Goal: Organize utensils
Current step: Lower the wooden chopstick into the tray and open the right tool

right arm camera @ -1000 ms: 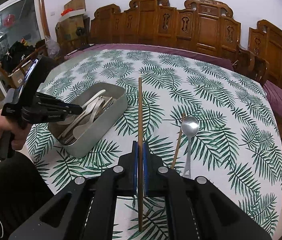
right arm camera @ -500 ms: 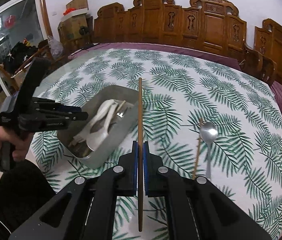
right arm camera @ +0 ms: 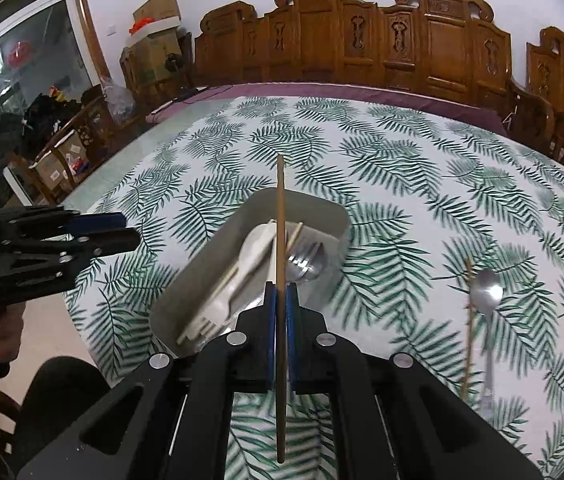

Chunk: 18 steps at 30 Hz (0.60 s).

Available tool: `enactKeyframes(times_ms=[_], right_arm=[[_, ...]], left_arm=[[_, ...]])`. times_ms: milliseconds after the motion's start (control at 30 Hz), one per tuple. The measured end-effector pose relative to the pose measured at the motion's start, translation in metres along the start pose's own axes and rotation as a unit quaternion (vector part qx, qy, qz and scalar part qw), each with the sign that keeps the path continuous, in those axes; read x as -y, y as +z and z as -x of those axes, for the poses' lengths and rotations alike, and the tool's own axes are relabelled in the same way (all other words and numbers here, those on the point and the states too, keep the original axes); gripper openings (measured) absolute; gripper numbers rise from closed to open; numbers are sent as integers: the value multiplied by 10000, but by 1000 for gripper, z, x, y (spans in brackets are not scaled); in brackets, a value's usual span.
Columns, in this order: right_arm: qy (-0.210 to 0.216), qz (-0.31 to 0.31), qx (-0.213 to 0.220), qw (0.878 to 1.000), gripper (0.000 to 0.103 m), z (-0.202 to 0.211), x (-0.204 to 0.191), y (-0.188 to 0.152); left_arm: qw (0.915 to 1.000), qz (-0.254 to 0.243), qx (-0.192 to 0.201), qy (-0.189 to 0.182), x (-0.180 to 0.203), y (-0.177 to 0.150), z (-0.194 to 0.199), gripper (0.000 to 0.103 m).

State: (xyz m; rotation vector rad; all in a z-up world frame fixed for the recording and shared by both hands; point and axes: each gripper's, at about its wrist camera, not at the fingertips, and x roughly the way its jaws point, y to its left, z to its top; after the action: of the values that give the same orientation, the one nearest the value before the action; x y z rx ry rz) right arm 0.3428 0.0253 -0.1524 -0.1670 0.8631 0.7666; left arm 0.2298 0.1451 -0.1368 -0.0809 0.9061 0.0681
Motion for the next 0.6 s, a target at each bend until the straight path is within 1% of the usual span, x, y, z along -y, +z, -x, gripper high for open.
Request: enactKeyframes(times_ms=[33, 67, 133, 167, 233, 333, 500, 600], right_arm=[[14, -17, -33, 10000, 6, -5, -3, 1], [17, -22, -68, 10000, 6, -9, -6, 2], [4, -23, -144, 9999, 6, -18, -12, 3], [8, -30, -168, 9999, 6, -21, -14, 3], [14, -49, -230, 9997, 6, -29, -18, 3], [17, -104, -312, 9995, 6, -40, -22, 2], [48, -305, -466, 9984, 6, -58, -24, 2], [-70, -403, -529, 9978, 6, -66, -26, 0]], left_arm=[[10000, 18, 12, 12, -2, -2, 2, 43], [10000, 38, 20, 22, -4, -4, 2, 48], [10000, 68, 3, 20, -9, -10, 2, 61], [10000, 80, -14, -6, -10, -14, 1, 63], [9999, 92, -29, -26, -13, -19, 0, 75], [9999, 94, -25, -49, -17, -26, -1, 78], [9999, 142, -34, -47, -24, -31, -1, 79], [9999, 148, -11, -43, -26, -32, 1, 79]])
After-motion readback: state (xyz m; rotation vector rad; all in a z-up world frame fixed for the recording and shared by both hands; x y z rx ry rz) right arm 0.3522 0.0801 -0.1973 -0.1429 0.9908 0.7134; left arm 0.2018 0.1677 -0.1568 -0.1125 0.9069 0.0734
